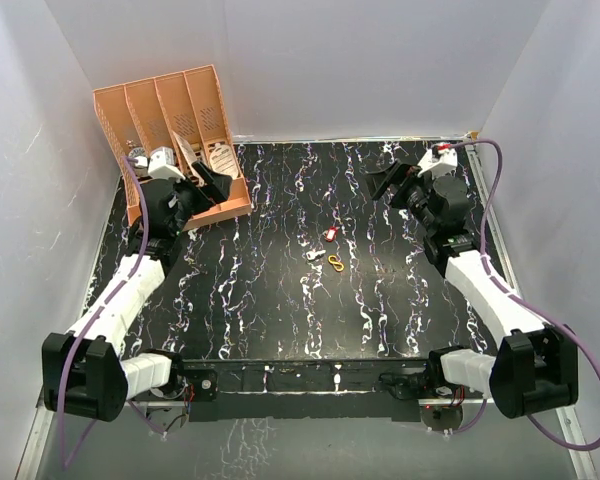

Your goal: Put the keys on the keyring

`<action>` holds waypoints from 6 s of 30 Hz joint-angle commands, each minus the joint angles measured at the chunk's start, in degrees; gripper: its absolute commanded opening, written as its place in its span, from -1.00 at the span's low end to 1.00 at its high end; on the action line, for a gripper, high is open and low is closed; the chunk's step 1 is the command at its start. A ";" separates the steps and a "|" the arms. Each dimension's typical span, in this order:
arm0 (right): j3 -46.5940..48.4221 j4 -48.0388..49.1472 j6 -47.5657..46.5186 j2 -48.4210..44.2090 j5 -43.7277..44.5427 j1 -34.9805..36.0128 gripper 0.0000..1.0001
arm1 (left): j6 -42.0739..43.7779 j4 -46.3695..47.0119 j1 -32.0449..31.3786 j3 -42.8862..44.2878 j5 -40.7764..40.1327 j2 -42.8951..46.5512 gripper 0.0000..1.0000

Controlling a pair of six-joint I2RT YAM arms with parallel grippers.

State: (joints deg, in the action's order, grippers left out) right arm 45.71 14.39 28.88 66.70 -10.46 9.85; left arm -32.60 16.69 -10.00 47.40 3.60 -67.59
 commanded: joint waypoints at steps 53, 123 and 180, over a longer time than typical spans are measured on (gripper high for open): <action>8.58 -27.12 -12.11 17.19 12.66 19.67 0.38 | 9.60 -17.66 -17.04 15.92 1.06 -9.19 0.88; 9.18 -26.51 -19.63 30.98 14.97 23.99 -0.13 | 7.81 -16.07 -24.01 6.23 -4.69 -9.90 0.66; 10.86 -30.60 -16.80 31.50 20.32 24.96 -0.24 | 8.32 -16.58 -24.01 6.08 -5.79 -10.01 0.66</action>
State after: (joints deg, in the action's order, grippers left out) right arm 56.86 -13.72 12.10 100.14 8.69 34.50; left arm -24.69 0.78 -33.78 53.49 -1.56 -78.37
